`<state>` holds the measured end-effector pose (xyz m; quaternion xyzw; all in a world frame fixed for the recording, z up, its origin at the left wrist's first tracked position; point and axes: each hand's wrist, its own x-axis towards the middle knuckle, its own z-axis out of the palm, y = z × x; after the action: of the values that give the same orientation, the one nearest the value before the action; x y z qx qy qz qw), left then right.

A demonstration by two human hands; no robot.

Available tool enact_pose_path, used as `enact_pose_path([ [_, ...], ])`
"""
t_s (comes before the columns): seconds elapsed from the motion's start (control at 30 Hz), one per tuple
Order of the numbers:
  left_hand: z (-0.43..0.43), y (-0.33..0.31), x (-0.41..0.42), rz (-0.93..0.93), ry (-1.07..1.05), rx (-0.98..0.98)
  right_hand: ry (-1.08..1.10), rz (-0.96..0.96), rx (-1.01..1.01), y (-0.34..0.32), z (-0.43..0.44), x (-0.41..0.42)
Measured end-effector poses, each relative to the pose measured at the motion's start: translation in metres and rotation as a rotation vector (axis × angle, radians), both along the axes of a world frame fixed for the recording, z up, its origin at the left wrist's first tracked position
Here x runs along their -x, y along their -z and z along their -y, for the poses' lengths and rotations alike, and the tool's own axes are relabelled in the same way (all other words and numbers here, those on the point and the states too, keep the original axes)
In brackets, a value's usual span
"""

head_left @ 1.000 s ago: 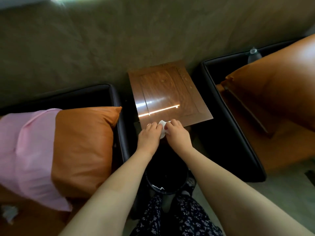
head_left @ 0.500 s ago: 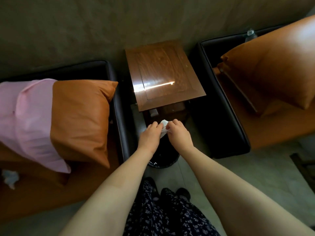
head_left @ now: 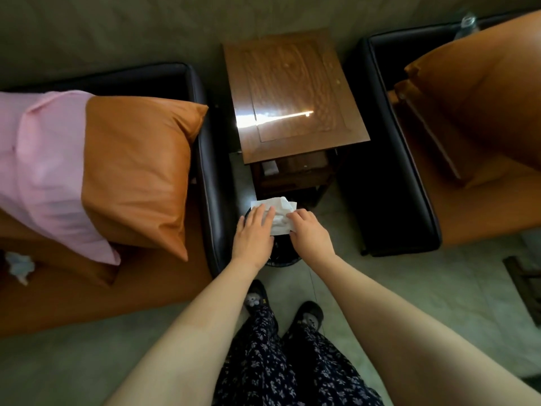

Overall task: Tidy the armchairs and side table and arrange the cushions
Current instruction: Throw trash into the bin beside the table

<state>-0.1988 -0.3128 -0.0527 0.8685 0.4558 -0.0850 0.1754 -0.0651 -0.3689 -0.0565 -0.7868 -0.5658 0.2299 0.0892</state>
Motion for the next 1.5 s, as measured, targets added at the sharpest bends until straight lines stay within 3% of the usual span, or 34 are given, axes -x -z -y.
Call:
enact_pose_path([
  [0.17, -0.003, 0.009, 0.015, -0.078, -0.038, -0.01, 0.007, 0.006, 0.058, 0.005, -0.003, 0.002],
  [0.77, -0.008, 0.011, 0.025, -0.096, -0.023, 0.046, 0.042, 0.034, 0.115, 0.008, 0.0, -0.013],
  [1.17, 0.002, 0.0, -0.005, -0.097, 0.06, -0.001, 0.044, 0.059, 0.061, 0.002, 0.014, -0.027],
  [1.5, 0.01, -0.039, -0.062, -0.12, 0.195, -0.137, 0.091, 0.152, -0.016, -0.04, 0.038, -0.075],
])
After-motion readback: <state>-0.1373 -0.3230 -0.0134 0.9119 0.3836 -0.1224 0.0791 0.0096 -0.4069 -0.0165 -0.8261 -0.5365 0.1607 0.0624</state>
